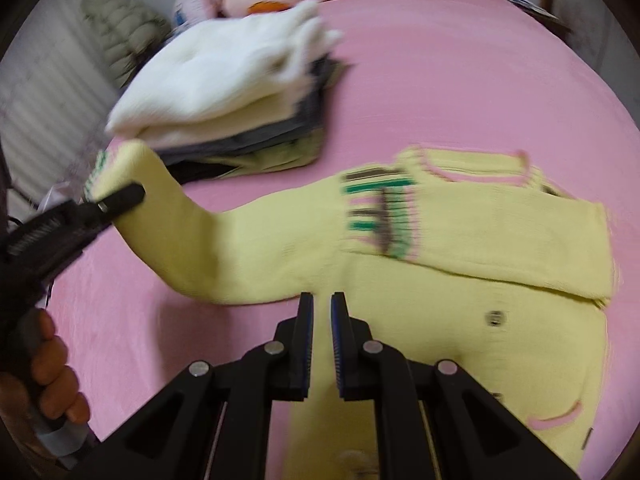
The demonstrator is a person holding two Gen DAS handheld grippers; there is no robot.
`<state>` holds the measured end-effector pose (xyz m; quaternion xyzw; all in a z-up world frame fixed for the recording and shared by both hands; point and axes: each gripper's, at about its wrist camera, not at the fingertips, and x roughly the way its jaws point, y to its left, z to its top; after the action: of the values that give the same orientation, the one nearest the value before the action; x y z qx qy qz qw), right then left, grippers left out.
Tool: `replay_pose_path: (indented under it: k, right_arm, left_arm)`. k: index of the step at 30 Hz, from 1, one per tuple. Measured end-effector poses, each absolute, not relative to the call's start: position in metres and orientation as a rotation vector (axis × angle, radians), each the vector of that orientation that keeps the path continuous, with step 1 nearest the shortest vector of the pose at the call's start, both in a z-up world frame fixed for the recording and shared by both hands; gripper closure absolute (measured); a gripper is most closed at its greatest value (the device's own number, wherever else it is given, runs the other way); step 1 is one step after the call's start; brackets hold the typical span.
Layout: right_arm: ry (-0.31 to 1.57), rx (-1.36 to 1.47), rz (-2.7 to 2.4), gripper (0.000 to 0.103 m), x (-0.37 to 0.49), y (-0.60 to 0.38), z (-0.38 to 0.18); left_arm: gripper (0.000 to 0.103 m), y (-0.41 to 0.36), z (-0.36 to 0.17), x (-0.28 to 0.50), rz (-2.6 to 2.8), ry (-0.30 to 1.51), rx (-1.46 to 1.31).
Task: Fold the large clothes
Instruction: 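Grasp and lift the other striped cuff with the left tool, then carry the sleeve across the front while the right tool grasps its cuff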
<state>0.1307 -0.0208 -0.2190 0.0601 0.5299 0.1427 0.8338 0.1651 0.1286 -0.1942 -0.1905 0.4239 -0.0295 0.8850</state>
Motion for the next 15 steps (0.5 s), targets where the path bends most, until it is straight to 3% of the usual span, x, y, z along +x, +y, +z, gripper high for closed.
replay_pose_path:
  k: [6, 11, 15]
  right_arm:
    - [1.093, 0.170, 0.189, 0.094, 0.137, -0.098, -0.217]
    - [1.097, 0.197, 0.137, 0.094, 0.135, -0.149, -0.229]
    - [1.115, 0.214, 0.127, 0.094, 0.137, -0.172, -0.242]
  left_arm:
    - [0.096, 0.027, -0.208, 0.205, -0.208, 0.925, -0.293]
    - [0.095, -0.040, -0.258, 0.218, -0.259, 1.025, -0.199]
    - [0.080, -0.066, -0.311, 0.221, -0.251, 1.174, -0.163]
